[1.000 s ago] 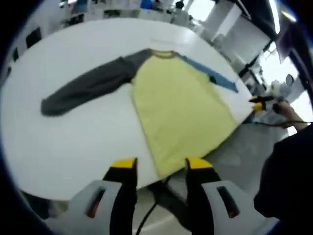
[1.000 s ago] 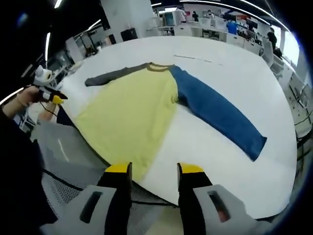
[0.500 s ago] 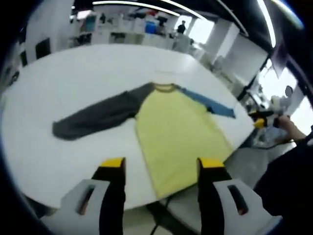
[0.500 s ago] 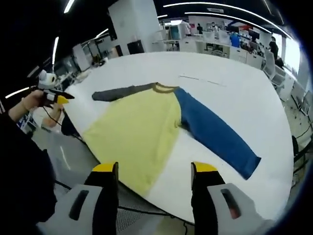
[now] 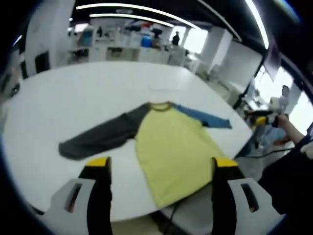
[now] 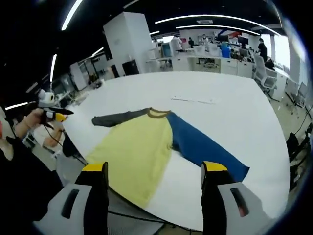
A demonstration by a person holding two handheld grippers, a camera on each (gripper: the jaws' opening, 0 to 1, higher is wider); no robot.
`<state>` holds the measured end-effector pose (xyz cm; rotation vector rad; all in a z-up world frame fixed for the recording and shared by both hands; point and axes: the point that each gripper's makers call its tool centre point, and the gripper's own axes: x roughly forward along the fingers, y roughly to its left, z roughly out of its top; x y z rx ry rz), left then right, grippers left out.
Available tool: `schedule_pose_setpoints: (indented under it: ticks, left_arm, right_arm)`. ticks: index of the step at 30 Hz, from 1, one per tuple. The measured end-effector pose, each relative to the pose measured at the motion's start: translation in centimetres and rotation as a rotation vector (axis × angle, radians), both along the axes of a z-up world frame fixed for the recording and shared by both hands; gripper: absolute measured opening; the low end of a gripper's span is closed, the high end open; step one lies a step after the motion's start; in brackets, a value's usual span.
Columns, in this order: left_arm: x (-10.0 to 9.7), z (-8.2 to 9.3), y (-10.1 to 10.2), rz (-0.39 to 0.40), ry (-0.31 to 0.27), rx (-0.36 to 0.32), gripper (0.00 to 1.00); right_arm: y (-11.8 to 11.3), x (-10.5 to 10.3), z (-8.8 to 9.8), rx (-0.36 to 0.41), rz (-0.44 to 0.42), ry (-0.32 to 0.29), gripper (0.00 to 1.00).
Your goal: Fold the garment on the visible template until the final outline fits inside the template.
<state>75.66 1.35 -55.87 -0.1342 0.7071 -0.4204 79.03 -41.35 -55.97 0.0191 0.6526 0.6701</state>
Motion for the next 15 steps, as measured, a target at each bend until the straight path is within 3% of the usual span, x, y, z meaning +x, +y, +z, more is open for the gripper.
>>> schedule_pose_setpoints:
  ticks: [3,9,15]
  left_arm:
    - [0.1,1.1,0.1,0.008,-0.025,-0.033,0.86]
    - [-0.3,1.9,0.1,0.012,-0.039,-0.044,0.98]
    - [-0.7,2.1,0.1,0.030,-0.039,-0.066,0.99]
  right_arm:
    - [0.2,-0.3,1.3,0.060,-0.008,-0.007,0.84]
    - [0.6,-1.0,2.5,0.106,0.005,-0.046,0.93]
    - [1.0,-1.6,3.5,0.150,0.020,-0.090,1.00]
